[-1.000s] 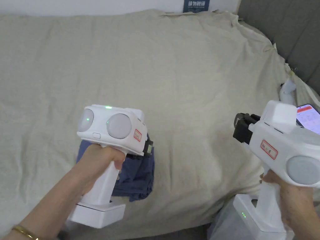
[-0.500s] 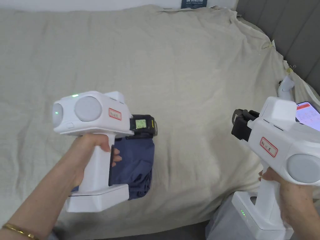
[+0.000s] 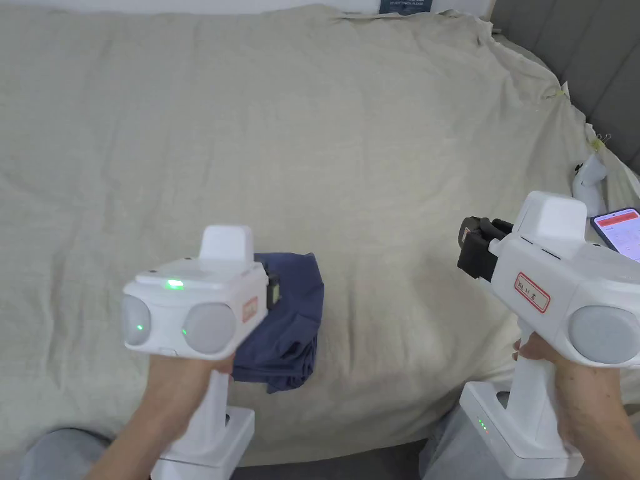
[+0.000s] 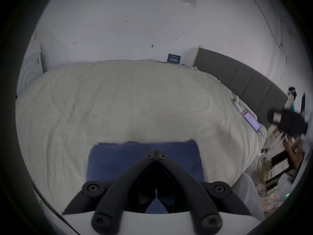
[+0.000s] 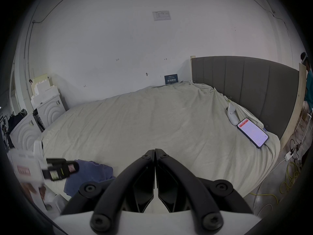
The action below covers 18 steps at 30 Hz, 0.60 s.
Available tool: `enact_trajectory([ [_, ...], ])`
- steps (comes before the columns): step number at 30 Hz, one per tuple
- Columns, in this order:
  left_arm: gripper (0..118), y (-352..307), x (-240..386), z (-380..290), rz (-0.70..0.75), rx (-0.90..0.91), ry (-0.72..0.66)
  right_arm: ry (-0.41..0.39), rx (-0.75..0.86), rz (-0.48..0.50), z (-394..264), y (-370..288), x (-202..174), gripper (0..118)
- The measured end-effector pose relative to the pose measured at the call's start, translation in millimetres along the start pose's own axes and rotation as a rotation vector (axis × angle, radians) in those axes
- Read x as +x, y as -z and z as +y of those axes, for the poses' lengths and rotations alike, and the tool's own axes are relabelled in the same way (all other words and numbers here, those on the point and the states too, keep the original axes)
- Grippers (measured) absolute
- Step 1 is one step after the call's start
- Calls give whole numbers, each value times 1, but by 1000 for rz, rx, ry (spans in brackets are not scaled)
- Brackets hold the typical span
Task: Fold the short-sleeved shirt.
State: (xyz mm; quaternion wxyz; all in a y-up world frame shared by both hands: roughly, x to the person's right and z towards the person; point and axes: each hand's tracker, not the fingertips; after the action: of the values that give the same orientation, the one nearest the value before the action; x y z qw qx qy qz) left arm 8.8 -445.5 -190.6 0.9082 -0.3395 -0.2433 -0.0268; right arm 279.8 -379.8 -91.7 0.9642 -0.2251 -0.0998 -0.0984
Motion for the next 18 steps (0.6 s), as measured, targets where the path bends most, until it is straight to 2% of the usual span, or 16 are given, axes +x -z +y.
enact_trajectory([
  [5, 0, 25, 37, -25, -47, -61, 80, -4, -4, -10, 0, -1, 3, 0],
  [11, 0, 50, 76, -64, 50, -46, 483, -11, -23, -21, -5, -2, 7, 0],
  [18, 0, 58, 102, -88, 193, -24, 788, -1, -34, -25, -7, -2, 10, 0],
])
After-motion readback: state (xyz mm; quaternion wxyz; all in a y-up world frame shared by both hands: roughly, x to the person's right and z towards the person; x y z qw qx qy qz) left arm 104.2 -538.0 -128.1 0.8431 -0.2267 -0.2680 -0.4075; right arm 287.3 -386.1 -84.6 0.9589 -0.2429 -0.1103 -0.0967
